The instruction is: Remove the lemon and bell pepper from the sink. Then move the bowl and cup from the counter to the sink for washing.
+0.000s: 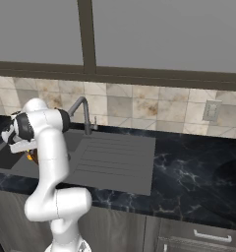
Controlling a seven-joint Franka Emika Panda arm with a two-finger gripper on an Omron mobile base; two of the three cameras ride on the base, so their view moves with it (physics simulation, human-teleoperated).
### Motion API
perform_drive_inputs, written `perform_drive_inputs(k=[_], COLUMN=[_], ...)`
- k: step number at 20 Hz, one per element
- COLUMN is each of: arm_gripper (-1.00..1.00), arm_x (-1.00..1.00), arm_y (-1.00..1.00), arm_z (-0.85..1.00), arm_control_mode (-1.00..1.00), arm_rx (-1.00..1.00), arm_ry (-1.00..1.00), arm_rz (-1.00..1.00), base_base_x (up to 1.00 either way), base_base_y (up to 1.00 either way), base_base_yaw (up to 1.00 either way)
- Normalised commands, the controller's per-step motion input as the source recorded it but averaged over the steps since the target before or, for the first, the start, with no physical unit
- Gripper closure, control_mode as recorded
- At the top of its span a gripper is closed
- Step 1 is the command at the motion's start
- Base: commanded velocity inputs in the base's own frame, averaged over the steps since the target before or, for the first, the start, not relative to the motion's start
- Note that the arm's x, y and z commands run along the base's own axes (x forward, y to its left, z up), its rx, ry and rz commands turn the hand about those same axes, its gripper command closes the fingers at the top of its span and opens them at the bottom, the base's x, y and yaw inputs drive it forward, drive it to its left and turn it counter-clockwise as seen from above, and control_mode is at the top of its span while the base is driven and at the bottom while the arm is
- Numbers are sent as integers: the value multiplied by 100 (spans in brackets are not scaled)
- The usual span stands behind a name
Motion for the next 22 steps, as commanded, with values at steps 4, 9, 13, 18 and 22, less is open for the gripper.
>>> perform_drive_inputs(k=[4, 9, 13, 18, 22], arm_gripper=[100, 100, 100, 100, 100], arm_x=[0, 0, 0, 1, 1], arm_y=[-11, -8, -3, -4, -6], arm_z=[-17, -16, -17, -18, -18], arm_control_mode=[-100, -100, -100, -100, -100], arm_rx=[-2, 0, 0, 0, 0], arm_ry=[0, 0, 0, 0, 0], arm_rz=[-15, -14, -10, -6, -4], base_base_x=[0, 0, 0, 0, 0], base_base_y=[0, 0, 0, 0, 0], base_base_yaw=[0, 0, 0, 0, 0])
